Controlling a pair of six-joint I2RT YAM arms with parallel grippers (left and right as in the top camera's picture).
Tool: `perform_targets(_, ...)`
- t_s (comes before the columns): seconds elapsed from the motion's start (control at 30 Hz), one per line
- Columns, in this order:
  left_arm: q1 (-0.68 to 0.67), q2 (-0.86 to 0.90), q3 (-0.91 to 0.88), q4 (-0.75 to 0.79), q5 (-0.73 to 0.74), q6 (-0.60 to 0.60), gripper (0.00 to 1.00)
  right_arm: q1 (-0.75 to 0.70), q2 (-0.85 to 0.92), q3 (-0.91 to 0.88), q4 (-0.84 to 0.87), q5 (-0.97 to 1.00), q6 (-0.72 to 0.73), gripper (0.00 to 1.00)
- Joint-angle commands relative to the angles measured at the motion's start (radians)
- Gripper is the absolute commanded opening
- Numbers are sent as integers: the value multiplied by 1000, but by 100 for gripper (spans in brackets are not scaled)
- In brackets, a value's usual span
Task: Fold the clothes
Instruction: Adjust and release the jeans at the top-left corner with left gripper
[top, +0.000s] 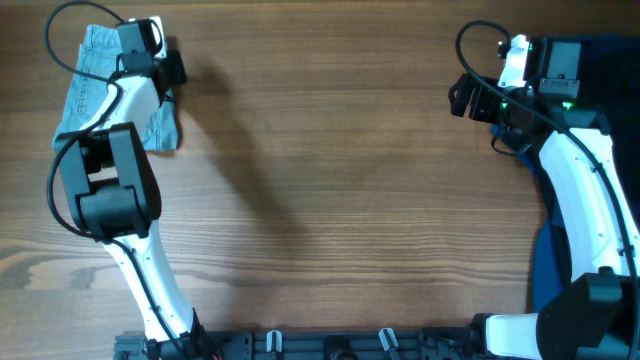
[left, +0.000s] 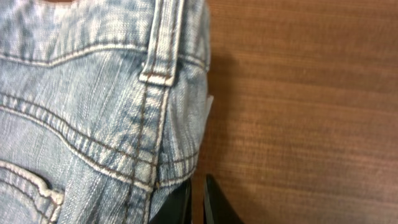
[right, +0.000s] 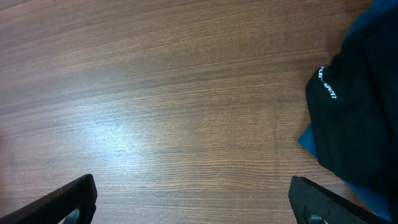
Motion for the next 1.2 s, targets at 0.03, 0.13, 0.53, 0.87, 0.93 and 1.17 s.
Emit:
perform_targets(0.03,5,-55,13,11,5,-59,8,2,10,-3,3,14,-1,100)
perform_targets(0.13,8,-139,13,-33,5,-118,8,2,10,-3,3,14,0,100)
perform_targets(0.53,79,-277,10,-433,13,-269,9,2,10,-3,3,14,0,100)
perform_targets(0.87,103,-140,10,-595,21,-277,8,2,10,-3,3,14,0,100)
perform_targets(0.93,103,-100,10,-608,21,-304,7,2,10,-3,3,14,-1,100)
perform_targets(1.17,103,-47,11,-615,31,-306,4,2,10,-3,3,14,0,100)
